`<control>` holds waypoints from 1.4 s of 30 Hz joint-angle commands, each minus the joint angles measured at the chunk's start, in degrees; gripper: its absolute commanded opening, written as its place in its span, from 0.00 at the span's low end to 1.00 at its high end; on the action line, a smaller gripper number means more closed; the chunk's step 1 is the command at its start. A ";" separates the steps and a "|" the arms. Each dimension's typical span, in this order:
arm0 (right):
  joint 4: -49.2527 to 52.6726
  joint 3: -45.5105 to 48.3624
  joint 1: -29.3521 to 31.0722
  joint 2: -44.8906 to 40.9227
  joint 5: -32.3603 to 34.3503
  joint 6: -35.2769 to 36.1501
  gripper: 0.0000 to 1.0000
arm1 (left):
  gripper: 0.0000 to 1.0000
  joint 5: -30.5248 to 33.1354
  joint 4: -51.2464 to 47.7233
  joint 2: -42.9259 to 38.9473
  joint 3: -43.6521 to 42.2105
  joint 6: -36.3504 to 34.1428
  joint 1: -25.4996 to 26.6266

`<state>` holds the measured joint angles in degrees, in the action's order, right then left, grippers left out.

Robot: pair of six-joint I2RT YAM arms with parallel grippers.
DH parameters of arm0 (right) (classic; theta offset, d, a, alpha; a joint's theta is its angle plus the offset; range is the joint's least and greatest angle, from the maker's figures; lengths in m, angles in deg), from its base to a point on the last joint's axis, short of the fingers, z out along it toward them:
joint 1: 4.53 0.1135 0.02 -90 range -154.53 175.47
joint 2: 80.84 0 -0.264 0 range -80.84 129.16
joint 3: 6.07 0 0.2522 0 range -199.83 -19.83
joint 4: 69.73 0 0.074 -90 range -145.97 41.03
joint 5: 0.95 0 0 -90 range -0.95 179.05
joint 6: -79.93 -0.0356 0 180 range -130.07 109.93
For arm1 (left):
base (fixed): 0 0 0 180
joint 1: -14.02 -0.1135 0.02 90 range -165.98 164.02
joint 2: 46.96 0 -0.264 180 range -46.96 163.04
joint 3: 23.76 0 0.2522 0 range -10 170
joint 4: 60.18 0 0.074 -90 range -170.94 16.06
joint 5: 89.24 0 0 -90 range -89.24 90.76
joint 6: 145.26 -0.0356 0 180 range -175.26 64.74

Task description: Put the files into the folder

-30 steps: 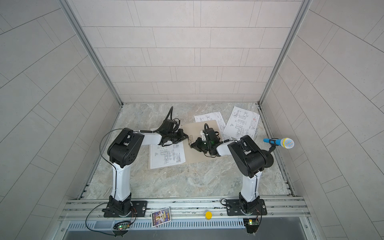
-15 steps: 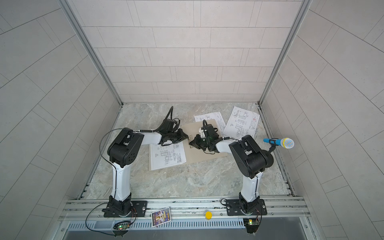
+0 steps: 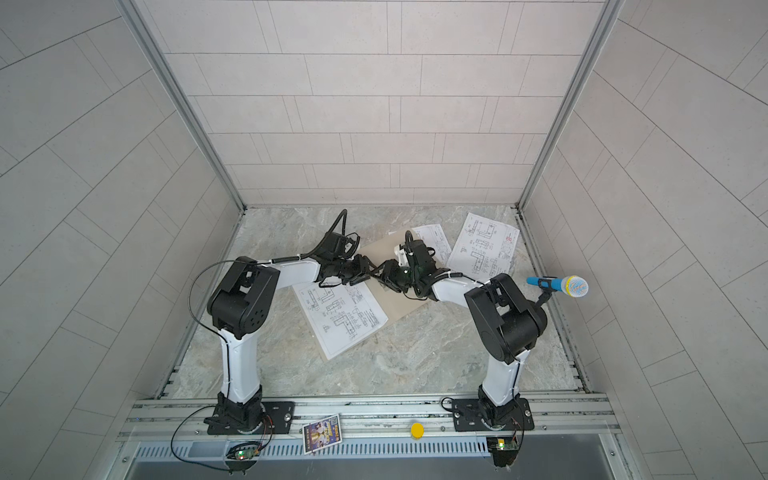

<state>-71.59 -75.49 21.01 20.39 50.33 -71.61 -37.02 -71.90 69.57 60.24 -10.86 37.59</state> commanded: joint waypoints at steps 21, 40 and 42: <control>16.43 11.87 -11.83 -11.20 7.71 24.45 0.57 | 0.72 -1.95 23.80 -13.70 -19.32 16.47 4.64; 17.28 16.90 -12.62 -11.43 12.86 25.72 0.57 | 0.75 0.01 33.82 -4.45 -13.05 26.17 6.44; 17.86 16.90 -12.62 -11.58 12.97 25.75 0.57 | 0.75 0.84 33.97 -3.98 -12.55 26.47 6.19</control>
<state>-56.96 -59.69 8.48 9.47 60.91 -46.76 -37.63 -40.60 64.55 45.94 14.86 44.01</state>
